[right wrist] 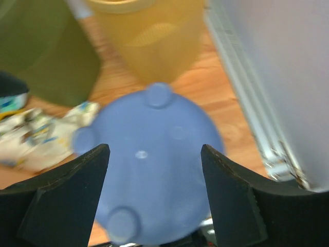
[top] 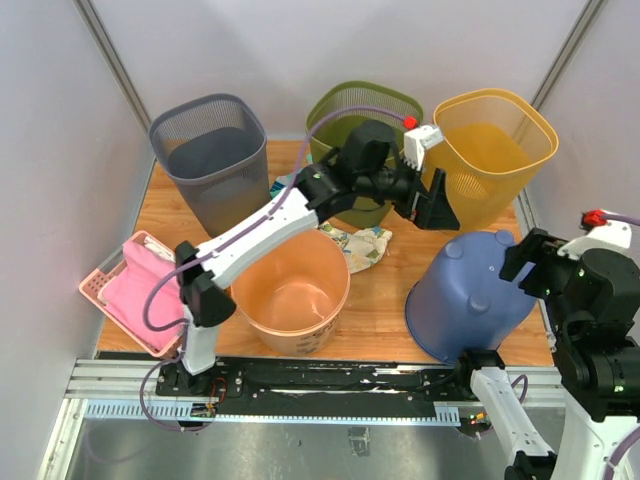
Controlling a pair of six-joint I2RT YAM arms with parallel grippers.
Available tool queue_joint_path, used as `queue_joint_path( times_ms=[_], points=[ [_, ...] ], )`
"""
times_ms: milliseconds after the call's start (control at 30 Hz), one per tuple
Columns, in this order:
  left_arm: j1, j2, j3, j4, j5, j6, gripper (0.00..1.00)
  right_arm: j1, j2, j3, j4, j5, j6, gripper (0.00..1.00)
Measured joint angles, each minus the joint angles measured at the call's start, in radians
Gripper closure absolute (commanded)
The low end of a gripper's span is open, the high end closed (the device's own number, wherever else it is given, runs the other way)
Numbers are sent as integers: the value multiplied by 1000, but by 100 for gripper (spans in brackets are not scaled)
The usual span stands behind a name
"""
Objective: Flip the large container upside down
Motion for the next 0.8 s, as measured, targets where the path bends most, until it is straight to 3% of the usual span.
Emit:
queue_joint_path(
  times_ms=[233, 400, 567, 700, 800],
  points=[
    [6, -282, -114, -82, -164, 44, 1, 0, 93, -24, 110, -488, -35, 26],
    [61, -513, -259, -119, -291, 63, 1, 24, 153, -99, 169, -632, -21, 26],
    [178, -681, -427, -131, -404, 53, 1, 254, 200, -129, 203, -616, 20, 26],
    [185, -752, -515, -169, -485, 47, 1, 527, 252, -129, 206, -473, 46, 26],
    [185, -777, -528, -211, -539, 47, 1, 612, 308, -132, 190, -371, 73, 26]
  ],
)
